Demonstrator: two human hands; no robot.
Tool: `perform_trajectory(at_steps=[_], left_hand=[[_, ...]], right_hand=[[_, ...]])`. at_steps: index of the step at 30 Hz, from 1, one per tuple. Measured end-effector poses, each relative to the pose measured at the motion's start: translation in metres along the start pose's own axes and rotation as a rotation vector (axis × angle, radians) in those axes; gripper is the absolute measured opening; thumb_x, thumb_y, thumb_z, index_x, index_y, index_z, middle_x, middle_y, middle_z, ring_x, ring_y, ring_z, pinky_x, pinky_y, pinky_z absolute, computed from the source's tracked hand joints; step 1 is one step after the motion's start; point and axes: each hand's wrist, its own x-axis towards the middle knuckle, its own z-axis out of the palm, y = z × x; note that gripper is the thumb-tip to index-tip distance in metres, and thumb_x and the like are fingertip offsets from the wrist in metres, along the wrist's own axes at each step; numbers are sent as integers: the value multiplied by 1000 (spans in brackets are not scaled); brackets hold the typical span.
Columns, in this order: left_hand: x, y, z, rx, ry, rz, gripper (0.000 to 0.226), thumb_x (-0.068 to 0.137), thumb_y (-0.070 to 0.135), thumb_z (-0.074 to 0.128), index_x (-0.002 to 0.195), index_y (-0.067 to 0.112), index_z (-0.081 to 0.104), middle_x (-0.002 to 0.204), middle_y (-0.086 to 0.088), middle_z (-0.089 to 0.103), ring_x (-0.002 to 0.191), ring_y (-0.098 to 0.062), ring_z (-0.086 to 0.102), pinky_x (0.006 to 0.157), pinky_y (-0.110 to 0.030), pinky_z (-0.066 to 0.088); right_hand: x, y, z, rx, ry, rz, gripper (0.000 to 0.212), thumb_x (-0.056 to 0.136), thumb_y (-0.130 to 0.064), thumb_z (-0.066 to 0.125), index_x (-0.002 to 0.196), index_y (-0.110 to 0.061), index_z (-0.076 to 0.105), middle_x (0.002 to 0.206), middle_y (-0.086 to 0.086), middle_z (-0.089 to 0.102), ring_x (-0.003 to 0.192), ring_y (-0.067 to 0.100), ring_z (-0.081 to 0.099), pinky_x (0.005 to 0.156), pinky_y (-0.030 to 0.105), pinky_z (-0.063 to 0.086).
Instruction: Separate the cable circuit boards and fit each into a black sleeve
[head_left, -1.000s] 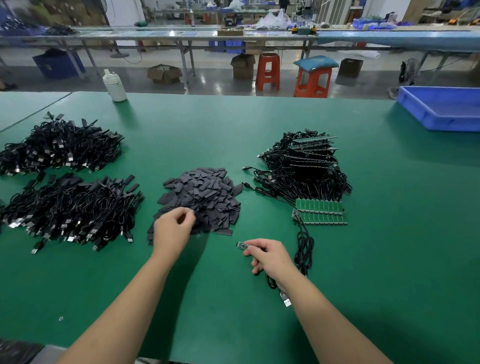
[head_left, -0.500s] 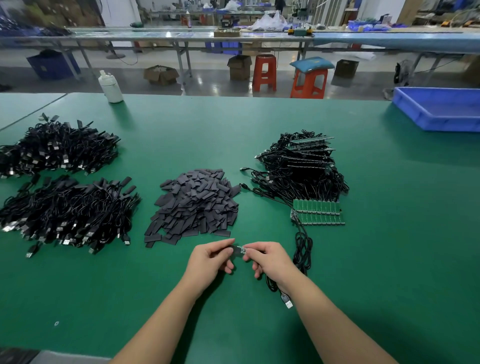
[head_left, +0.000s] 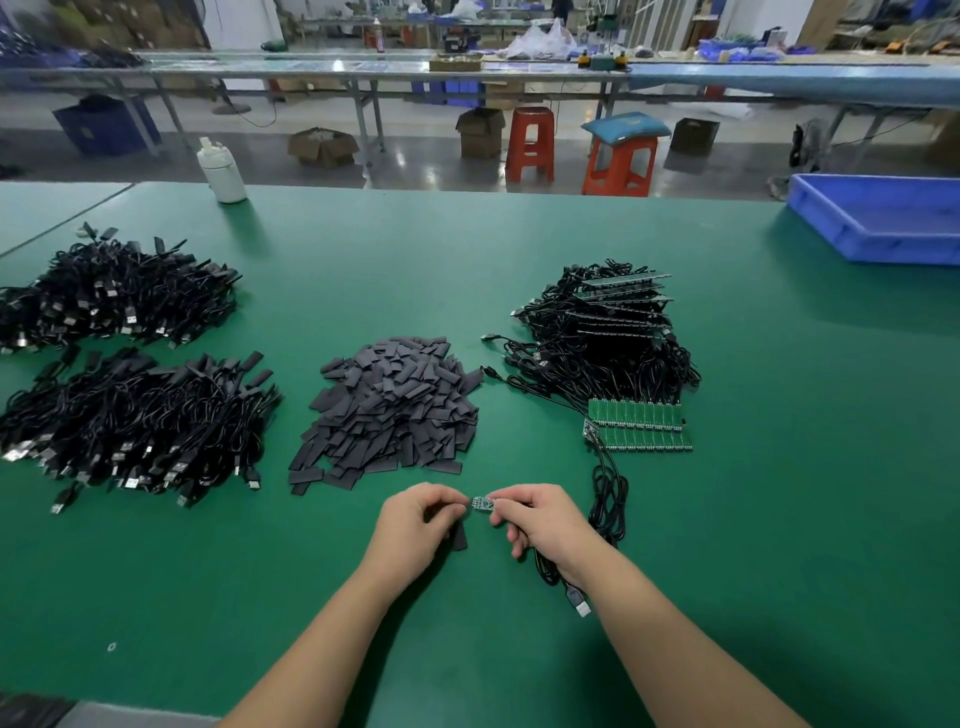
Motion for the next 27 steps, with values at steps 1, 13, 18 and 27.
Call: perform_trajectory(at_steps=[1,13,18,27], left_hand=[[-1,1,1,57,8,37,21,87,14,73,82,35,72,77,15,68,71,4,60,71,-15,46],[15,-6,-31,499,-327,189,17,89,34,70,106,32,66,115,8,41,111,-14,30,103,-29,30],[14,-1,-35,479,-360,141,16,83,33,72,82,31,56,104,9,47,99,-9,44,88,-25,40],[-1,8,-30,-204,-271,-70,10,92,0,58,90,7,51,83,-13,74,63,-23,67,50,-28,49]], right_hand=[[-1,0,0,8,4,-4,15,95,-10,60,106,-12,71,77,2,70,52,15,52,51,31,49],[-7,-8,0,151,2,-9,18,98,-4,56,110,-6,69,85,13,67,56,15,57,53,26,52],[-7,-6,2,144,12,16,16,98,-5,57,111,-2,65,83,12,69,54,15,58,50,25,51],[-10,-8,0,127,-39,6,16,94,-5,62,105,-11,73,84,9,72,58,14,59,56,25,50]])
